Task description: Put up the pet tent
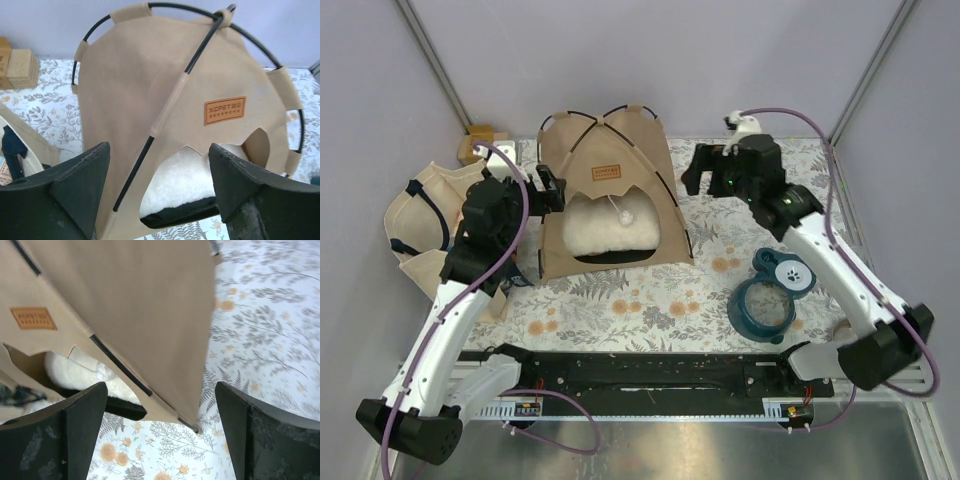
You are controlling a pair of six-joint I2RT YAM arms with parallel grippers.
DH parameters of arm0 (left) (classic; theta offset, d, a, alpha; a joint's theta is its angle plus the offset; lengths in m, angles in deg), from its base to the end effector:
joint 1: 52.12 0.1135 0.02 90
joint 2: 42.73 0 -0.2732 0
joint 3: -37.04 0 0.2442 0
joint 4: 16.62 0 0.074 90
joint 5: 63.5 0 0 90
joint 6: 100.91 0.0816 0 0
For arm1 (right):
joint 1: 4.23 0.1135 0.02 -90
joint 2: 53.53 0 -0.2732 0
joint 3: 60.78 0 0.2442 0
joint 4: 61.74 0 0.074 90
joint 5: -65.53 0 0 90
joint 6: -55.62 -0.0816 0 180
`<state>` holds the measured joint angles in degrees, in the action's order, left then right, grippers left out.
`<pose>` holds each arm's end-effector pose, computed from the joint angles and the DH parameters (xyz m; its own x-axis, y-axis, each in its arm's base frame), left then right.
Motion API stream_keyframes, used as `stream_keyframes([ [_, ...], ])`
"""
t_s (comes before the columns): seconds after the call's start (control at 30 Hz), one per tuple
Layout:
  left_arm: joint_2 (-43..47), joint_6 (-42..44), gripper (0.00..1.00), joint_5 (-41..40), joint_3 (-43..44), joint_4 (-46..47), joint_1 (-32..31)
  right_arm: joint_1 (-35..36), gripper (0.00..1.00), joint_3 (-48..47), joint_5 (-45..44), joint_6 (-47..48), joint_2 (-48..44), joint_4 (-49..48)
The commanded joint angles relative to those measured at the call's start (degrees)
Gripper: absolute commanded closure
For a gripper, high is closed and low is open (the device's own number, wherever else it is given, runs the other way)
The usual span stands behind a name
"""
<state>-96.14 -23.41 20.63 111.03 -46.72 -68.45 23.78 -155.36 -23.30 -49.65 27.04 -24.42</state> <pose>0.2315 -0.0591 0.3930 -0.1945 -0.1674 -0.9665 0.1442 0.9698 -0.1969 0.3127 0.1682 0.3806 -0.4650 0.0509 -0.8838 -0.3769 0.8920 0.2497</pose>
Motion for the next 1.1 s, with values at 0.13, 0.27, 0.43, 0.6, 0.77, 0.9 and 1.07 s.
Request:
stream_keyframes([
  [0.13, 3.5, 1.3, 0.17, 12.4, 3.8, -0.1, 0.1, -3.9, 0.06, 12.7, -21.7, -19.4, -12.8, 20.2],
  [0.27, 3.4, 0.0, 0.17, 15.8, 3.5, 0.4, 0.0, -4.0, 0.09, 20.1, -19.0, -24.3, -16.2, 26.0],
  [0.43, 3.1, -0.4, 0.16, 16.1, 2.5, 0.9, 0.0, -4.1, 0.08, 27.3, -15.7, -29.0, -17.0, 29.2],
  [0.6, 3.1, -0.1, 0.16, 15.3, 2.0, 0.7, 0.0, -4.1, 0.03, 35.3, -13.5, -32.4, -17.0, 25.4],
  [0.77, 2.8, 0.4, 0.16, 15.1, 1.9, 0.4, 0.0, -4.3, 0.1, 38.5, -11.6, -32.1, -13.2, 18.1],
  [0.9, 2.4, 1.2, 0.16, 14.7, 2.5, -0.5, 0.1, -4.3, 0.35, 37.3, -11.8, -32.0, -9.7, 14.6],
  [1.07, 2.4, 2.7, 0.16, 13.3, 3.2, -1.1, 0.0, -4.2, 0.52, 33.5, -14.1, -32.1, -6.7, 12.4],
])
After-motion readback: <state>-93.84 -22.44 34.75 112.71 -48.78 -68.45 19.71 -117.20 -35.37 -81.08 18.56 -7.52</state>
